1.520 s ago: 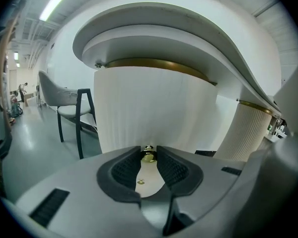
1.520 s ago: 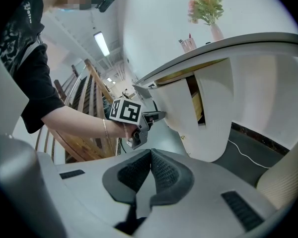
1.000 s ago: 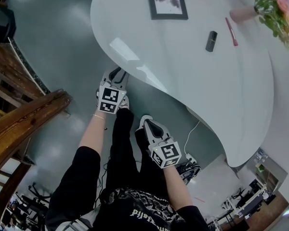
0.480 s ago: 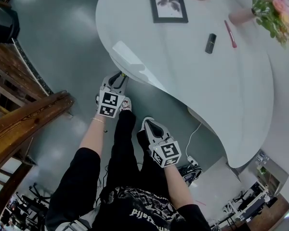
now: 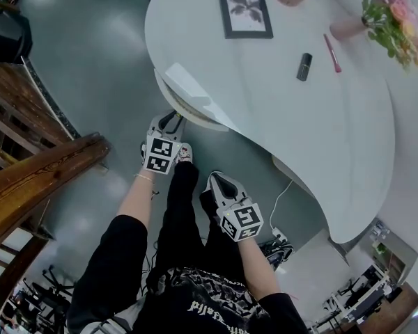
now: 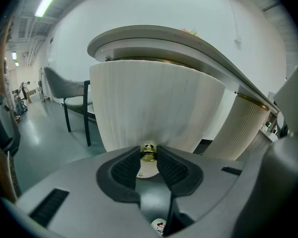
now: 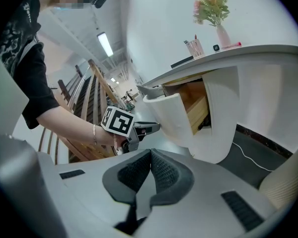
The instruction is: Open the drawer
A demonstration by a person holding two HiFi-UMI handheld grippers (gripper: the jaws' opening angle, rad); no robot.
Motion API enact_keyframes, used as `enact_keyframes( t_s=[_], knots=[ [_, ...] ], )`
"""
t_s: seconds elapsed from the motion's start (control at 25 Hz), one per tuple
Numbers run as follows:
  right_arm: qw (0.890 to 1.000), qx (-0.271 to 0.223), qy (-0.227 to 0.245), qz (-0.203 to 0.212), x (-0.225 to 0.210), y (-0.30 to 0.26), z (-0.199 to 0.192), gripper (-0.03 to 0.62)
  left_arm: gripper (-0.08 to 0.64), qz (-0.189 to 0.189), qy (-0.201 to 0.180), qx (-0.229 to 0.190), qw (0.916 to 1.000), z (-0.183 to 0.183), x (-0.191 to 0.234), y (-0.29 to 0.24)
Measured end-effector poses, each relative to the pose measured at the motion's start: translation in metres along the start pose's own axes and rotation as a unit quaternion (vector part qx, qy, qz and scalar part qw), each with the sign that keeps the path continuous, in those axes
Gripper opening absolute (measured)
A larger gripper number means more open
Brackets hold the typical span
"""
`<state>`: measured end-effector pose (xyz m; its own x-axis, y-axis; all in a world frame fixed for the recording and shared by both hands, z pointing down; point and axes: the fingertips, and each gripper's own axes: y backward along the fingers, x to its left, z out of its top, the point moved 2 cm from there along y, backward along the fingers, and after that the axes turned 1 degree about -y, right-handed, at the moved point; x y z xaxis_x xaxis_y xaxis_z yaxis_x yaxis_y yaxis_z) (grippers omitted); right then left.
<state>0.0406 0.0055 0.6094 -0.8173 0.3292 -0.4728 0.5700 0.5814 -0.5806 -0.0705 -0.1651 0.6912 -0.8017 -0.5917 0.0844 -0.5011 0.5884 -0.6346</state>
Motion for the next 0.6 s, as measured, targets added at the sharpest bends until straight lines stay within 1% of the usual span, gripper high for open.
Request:
enact_keyframes(
  t_s=[0.36,0.6],
  knots=[
    [1.0,-0.004,-0.004,-0.002,0.014,0.003,0.004,0.026,0.112,-0.005,0.001,0.018,0.9998,-0.009,0.002,0.012],
    [1.0,-0.008,0.008,-0.002,0.022,0.0,0.011,0.026,0.112,-0.006,0.003,0.03,0.9995,-0.019,0.002,0.022]
  ],
)
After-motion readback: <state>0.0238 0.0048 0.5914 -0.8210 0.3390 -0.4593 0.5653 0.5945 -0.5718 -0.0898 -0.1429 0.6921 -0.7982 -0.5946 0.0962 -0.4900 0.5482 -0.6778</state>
